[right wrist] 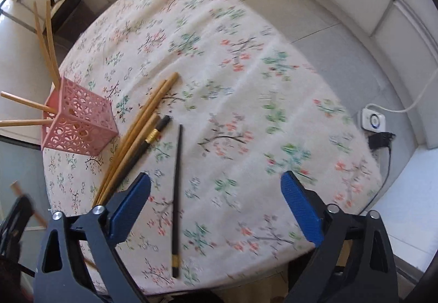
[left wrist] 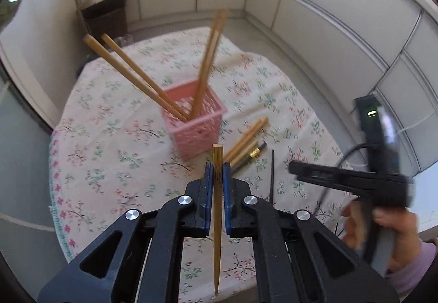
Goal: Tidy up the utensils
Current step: 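Carry the chopstick over the pink basket with the left gripper while the right gripper grasps a black chopstick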
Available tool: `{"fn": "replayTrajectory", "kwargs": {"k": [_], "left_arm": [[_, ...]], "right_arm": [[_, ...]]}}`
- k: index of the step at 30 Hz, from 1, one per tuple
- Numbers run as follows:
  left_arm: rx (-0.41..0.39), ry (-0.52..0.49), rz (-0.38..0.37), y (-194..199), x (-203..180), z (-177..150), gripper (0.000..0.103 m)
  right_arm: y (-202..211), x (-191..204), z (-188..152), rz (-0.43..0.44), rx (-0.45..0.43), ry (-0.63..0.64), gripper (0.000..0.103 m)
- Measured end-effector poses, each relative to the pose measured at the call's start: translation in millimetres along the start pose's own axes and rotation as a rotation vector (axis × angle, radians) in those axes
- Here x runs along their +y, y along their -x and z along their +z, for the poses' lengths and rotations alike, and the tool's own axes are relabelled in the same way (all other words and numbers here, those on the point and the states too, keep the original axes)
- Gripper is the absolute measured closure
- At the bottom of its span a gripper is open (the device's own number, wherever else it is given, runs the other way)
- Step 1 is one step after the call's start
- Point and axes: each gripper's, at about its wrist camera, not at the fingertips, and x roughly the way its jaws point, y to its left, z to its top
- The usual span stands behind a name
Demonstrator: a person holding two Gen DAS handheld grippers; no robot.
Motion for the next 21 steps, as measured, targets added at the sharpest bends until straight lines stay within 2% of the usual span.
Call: {"fn": "replayTrajectory", "kwargs": {"k": [4, 7, 8, 9, 11, 12, 16, 21], "left_arm": [[-0.058, 0.01, 0.021, 22.1, 12.8, 7.6, 0.096], [-0.075, 0.003, 0.028, 33.4, 17.3, 7.2, 0.096], [-0.079, 0.001, 0.031, 35.7, 16.8, 7.1, 0.096], [-0.084, -0.002, 0.036, 37.9, 16.1, 6.7, 0.096], [-0.095, -0.009, 0.034, 40.8, 15.0, 5.5, 0.096], [-0.101, -0.011, 0.031, 43.5, 13.8, 5.3, 0.096], [-0.121, -0.005, 0.02, 52.3, 14.6, 5.0, 0.096], [-0.147, 0.008, 0.003, 62.5, 17.0, 4.8, 0.096]], "right_arm": [[-29.4, 24.3, 4.0, 0.0, 0.067, 0.07, 0.024], [-47.8, 36.2, 0.4, -0.016, 0.118, 0.104, 0.04], [-48.2, 40.0, -0.4, -0.037, 0.103, 0.116, 0.044], [-47.7, 45.6, -0.8, -0.043, 0.087, 0.138, 0.069], [-49.0, 49.9, -0.9, -0.04, 0.086, 0.15, 0.078], [-49.2, 49.9, -1.0, -0.036, 0.084, 0.15, 0.094], [-43.6, 42.4, -2.7, 0.019, 0.067, 0.111, 0.098], [-0.6, 32.7, -18.2, 0.097, -0.039, 0.112, 0.098]]}}
